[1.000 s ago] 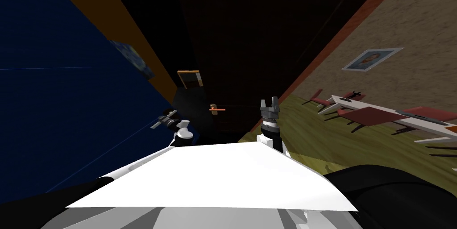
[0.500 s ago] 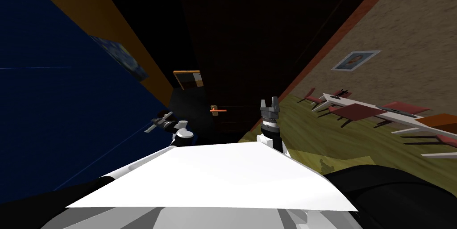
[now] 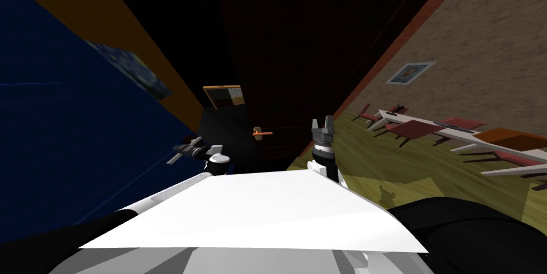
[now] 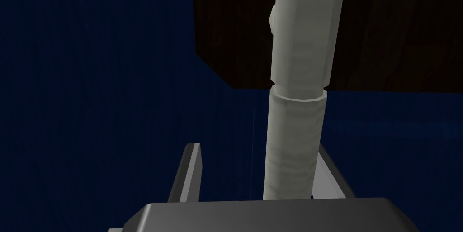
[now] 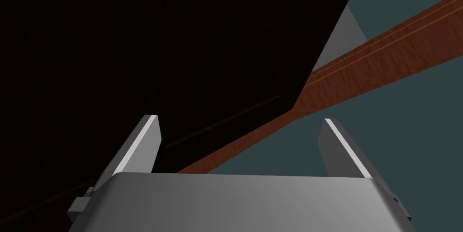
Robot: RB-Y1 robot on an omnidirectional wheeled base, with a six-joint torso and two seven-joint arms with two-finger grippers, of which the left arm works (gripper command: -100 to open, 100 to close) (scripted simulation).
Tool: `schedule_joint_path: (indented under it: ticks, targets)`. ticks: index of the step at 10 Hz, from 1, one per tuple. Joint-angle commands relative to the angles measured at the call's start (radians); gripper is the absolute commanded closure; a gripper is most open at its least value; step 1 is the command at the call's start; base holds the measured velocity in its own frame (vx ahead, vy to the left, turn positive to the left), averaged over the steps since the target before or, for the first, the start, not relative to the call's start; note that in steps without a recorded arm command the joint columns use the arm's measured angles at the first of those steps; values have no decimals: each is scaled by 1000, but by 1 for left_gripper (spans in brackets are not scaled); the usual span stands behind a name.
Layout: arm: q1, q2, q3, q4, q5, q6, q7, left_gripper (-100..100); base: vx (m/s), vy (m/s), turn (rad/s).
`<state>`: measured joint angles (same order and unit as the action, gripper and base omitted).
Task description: Push the door open
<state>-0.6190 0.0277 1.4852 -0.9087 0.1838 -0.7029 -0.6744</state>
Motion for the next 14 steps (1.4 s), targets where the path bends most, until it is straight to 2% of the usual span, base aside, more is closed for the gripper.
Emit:
schedule_joint_path:
  ticks: [1,9,10,11,14]
  targets:
    - [-8,9,23,-21,4,-30,-11,100,17,83,-77]
    - [-53,-14,194,-58,41,-109,-88,100,30,118,-128]
    - [-63,-23,230,-66,49,-126,-104,100,18,158,-218]
    - [-67,-27,247,-70,52,-134,-112,100,14,160,-168]
    - [-90,-56,334,-89,71,-174,-150,100,21,181,-143]
